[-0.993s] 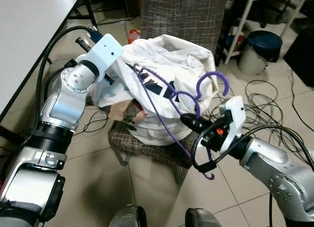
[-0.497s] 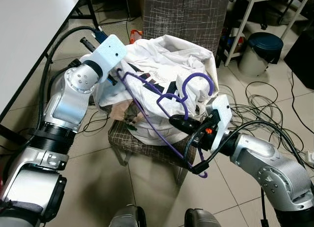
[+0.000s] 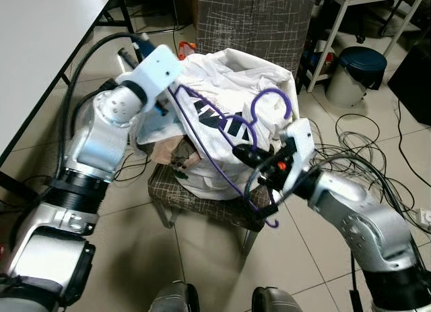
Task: Hang hanger
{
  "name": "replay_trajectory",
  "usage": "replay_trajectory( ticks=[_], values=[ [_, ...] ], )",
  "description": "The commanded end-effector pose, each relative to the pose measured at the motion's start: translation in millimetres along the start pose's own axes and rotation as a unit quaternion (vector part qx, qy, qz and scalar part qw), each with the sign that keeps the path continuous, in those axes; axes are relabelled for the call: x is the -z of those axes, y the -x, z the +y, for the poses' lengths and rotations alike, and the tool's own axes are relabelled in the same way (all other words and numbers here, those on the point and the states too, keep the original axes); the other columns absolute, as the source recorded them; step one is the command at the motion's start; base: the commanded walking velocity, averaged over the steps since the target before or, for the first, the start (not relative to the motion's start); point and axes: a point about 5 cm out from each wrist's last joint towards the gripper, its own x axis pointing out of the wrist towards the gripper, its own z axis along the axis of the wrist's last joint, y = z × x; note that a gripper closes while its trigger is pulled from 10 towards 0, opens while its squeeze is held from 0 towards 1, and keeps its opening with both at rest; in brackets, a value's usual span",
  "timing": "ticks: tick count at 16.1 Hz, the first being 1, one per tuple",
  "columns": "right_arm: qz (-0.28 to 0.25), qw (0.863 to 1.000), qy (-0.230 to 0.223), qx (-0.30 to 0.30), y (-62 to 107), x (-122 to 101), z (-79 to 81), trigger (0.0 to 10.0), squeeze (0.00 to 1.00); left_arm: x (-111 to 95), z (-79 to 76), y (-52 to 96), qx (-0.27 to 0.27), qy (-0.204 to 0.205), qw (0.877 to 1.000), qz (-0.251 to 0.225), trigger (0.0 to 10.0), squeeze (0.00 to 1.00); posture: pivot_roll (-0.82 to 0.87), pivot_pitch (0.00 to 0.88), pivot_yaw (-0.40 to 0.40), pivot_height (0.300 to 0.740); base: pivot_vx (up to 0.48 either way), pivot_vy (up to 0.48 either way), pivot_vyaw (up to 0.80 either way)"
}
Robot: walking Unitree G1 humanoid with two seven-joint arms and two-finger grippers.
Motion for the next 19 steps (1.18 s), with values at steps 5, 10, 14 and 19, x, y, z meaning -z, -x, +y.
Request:
replay_trajectory(
  ticks=[5, 10, 14, 19],
  values=[
    [-0.009, 0.999, 0.022, 0.028, -11.8, -4, -5.5, 10.0, 0.0, -2, -4.1, 1.2, 0.007, -0.007, 1.0, 0.003, 0.0, 0.0, -0.13, 0.089, 0.054, 0.74, 0.0, 0.0, 0.0],
    [-0.046, 0.993, -0.003, 0.113, -9.5, -8, -12.9, 10.0, 0.0, -1, 3.8, 1.2, -0.005, -0.019, 1.0, 0.01, 0.0, 0.0, -0.13, 0.091, 0.057, 0.74, 0.0, 0.0, 0.0],
    [-0.037, 0.996, -0.054, 0.057, -16.0, -5, 7.3, 10.0, 0.0, -10, 3.9, 1.0, -0.009, -0.019, 1.0, -0.009, 0.0, 0.0, -0.13, 0.093, 0.061, 0.74, 0.0, 0.0, 0.0],
    [0.012, 0.998, -0.066, 0.008, -20.6, 4, 25.5, 10.0, 0.0, -18, 7.2, -3.0, -0.031, -0.023, 0.999, -0.028, 0.0, 0.0, -0.13, 0.095, 0.056, 0.74, 0.0, 0.0, 0.0]
  ],
)
